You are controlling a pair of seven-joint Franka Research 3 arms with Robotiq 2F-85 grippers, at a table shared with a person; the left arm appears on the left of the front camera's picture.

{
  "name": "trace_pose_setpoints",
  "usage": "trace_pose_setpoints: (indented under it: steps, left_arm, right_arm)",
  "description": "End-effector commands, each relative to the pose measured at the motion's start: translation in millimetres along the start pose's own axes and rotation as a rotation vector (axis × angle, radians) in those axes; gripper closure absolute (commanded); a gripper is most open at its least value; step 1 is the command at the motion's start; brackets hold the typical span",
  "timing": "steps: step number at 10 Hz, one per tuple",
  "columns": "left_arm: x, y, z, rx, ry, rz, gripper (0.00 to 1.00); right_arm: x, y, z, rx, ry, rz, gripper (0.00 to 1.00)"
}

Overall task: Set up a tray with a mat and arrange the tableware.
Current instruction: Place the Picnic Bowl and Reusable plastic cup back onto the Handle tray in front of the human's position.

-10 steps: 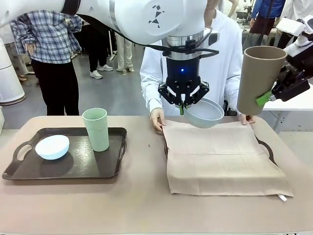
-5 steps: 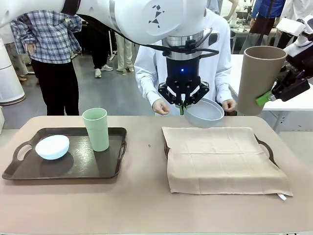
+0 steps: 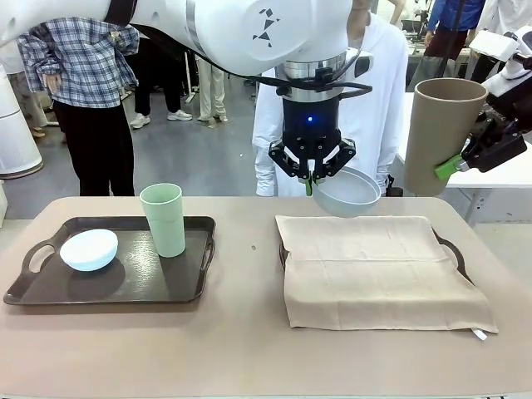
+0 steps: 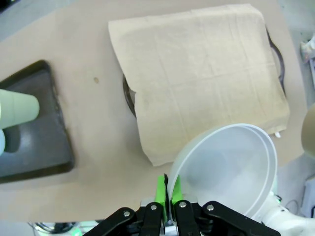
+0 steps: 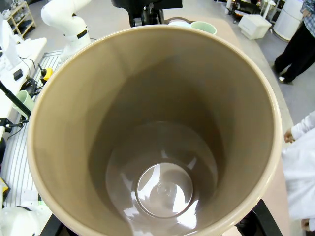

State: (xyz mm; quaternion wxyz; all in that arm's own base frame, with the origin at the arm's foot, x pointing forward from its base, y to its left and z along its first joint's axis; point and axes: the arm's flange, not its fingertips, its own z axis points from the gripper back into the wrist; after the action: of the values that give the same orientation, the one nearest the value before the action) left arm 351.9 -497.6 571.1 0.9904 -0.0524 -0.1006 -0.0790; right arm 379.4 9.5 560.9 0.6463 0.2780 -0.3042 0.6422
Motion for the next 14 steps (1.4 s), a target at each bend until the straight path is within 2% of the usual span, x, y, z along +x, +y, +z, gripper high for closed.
trace_pose_setpoints:
  steps: [1,2,3,5,7,9,10,11,14]
  left_arm:
    - [0,0,0,0.0,0.0,0.0,0.96]
    - [16,14,-29,-0.102,0.015,0.011,0.96]
    - [26,21,-49,-0.131,0.007,0.024,0.96]
    - [35,23,-91,-0.13,-0.028,0.031,0.96]
    - [45,23,-134,-0.088,0.005,0.028,0.96]
    - [52,25,-159,-0.069,0.009,0.036,0.96]
    - [52,24,-150,-0.071,0.024,0.067,0.96]
    - [49,27,-162,-0.078,0.037,0.045,0.96]
    - [51,26,-165,-0.073,0.037,0.048,0.96]
  right_arm:
    - [-23,-21,-7,0.005,-0.02,-0.064,0.19]
    - [-49,-39,-15,0.001,-0.05,-0.091,0.19]
    - [-68,-51,-22,-0.009,-0.041,-0.103,0.19]
    - [-103,-65,-43,0.009,-0.057,-0.134,0.19]
    - [-133,-76,-66,0.017,-0.064,-0.141,0.19]
    - [-150,-80,-79,0.028,-0.063,-0.148,0.19]
    - [-142,-80,-71,-0.036,-0.032,-0.238,0.19]
    - [-149,-74,-80,0.045,-0.054,-0.165,0.19]
    - [-162,-87,-81,0.039,-0.05,-0.186,0.19]
